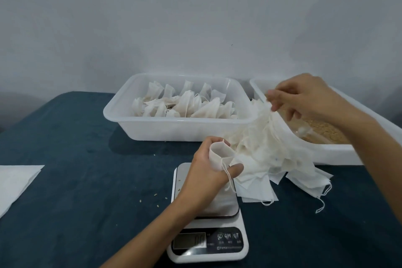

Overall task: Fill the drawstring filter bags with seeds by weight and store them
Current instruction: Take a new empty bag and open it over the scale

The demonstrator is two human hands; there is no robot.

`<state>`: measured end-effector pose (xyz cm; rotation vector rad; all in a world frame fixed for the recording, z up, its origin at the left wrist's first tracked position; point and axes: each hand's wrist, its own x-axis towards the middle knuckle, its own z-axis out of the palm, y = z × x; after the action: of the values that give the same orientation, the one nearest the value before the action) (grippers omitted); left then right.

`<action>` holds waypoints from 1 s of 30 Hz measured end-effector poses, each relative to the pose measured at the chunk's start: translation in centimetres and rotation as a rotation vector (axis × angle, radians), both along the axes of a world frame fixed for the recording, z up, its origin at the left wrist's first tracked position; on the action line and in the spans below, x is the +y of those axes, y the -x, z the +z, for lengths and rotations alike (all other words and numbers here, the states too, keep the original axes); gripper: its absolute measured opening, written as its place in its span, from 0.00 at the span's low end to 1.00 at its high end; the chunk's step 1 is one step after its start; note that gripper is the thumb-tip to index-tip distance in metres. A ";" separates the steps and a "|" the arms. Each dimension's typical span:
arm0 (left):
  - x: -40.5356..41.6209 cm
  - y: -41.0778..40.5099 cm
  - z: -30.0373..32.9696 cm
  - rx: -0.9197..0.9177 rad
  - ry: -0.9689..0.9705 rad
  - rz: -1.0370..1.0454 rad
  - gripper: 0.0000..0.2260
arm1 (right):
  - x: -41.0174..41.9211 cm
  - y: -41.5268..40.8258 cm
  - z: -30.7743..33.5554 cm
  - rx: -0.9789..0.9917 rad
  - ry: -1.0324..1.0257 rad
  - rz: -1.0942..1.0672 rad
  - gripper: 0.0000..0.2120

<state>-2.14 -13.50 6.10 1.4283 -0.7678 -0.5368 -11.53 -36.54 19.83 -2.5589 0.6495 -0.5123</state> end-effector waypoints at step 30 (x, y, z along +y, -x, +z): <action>-0.2 -0.2 0.5 -0.055 0.003 0.108 0.20 | -19.7 1.6 -8.6 0.685 0.507 -0.599 0.12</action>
<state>-1.95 -13.70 6.59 1.4776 -0.7308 -0.4144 -13.11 -56.27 11.21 -2.9889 1.7477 0.0744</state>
